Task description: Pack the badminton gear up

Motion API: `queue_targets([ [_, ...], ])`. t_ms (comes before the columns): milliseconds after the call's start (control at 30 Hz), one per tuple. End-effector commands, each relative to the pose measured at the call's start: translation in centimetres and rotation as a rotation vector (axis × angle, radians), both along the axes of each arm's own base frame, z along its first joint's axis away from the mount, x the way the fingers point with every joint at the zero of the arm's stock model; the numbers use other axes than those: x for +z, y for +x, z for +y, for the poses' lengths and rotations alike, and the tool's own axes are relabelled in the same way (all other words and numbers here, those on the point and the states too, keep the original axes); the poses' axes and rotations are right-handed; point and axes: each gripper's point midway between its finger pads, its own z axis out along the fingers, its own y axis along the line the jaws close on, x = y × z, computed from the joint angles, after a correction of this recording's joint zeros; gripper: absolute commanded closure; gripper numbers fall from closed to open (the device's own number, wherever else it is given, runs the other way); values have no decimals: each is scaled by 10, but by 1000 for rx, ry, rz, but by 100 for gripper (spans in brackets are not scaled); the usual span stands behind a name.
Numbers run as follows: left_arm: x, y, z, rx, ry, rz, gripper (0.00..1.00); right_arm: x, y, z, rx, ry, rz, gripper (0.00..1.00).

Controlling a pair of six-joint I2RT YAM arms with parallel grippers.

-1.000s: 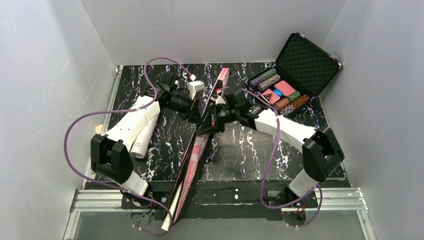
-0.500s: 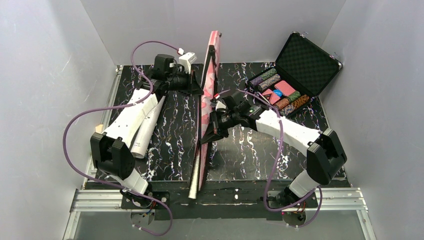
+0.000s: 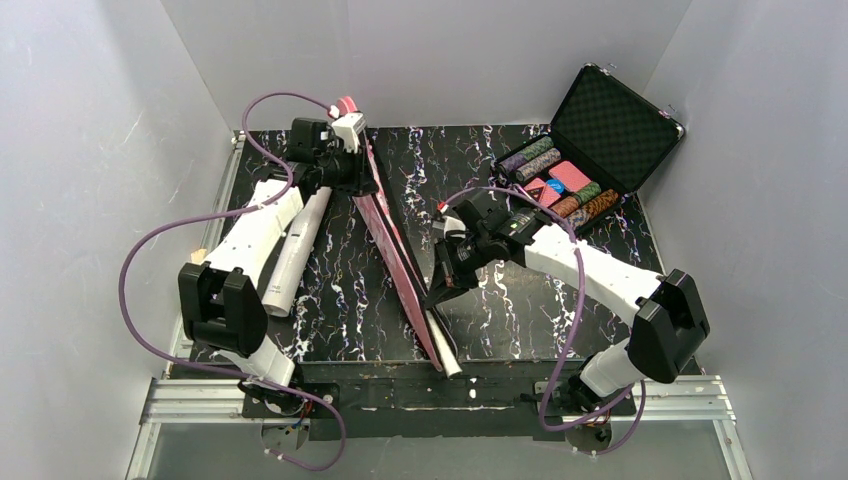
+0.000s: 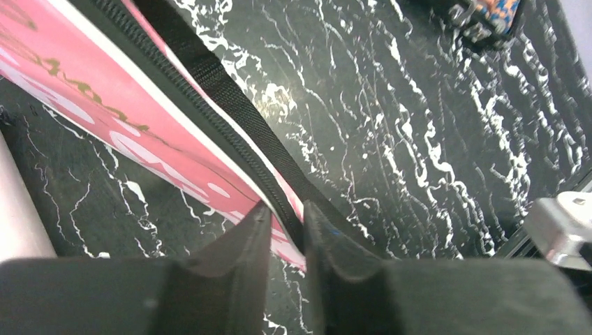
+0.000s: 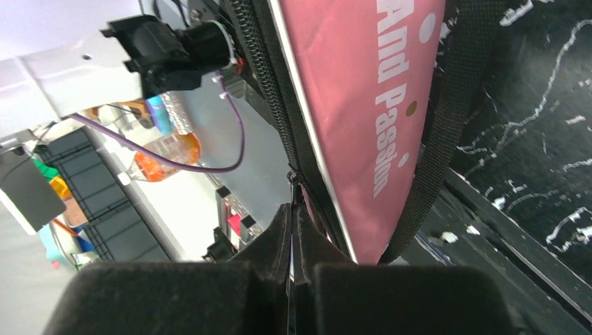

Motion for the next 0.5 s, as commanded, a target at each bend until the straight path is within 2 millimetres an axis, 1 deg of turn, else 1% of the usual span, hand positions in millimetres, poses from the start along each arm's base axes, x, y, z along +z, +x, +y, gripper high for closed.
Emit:
queue_targets([
  [0,26,-7,2,-90,34,-143,71,9,-13,-16,54,-38,-43,99],
  [67,30,-18,1,-148,44,-170,65,9,-13,-19,59,-54,-60,99],
  [167,45,-36,-2,-247,55,-228,48,11,-13,-27,63,-84,-88,99],
  [200,50,-45,-3,-289,58,-244,44,12,-13,-29,66,-94,-98,99],
  [233,59,-53,-4,-339,66,-281,43,12,-13,-34,70,-117,-110,99],
  [333,85,-79,-8,-483,78,-397,33,15,-11,-43,69,-155,-147,99],
  [400,97,-102,-15,-596,63,-431,31,17,-10,-47,62,-168,-166,99],
  [433,102,-139,-35,-795,74,-494,31,19,-11,-50,52,-167,-181,99],
  [467,95,-154,-42,-867,115,-507,30,19,-11,-50,51,-167,-185,99],
])
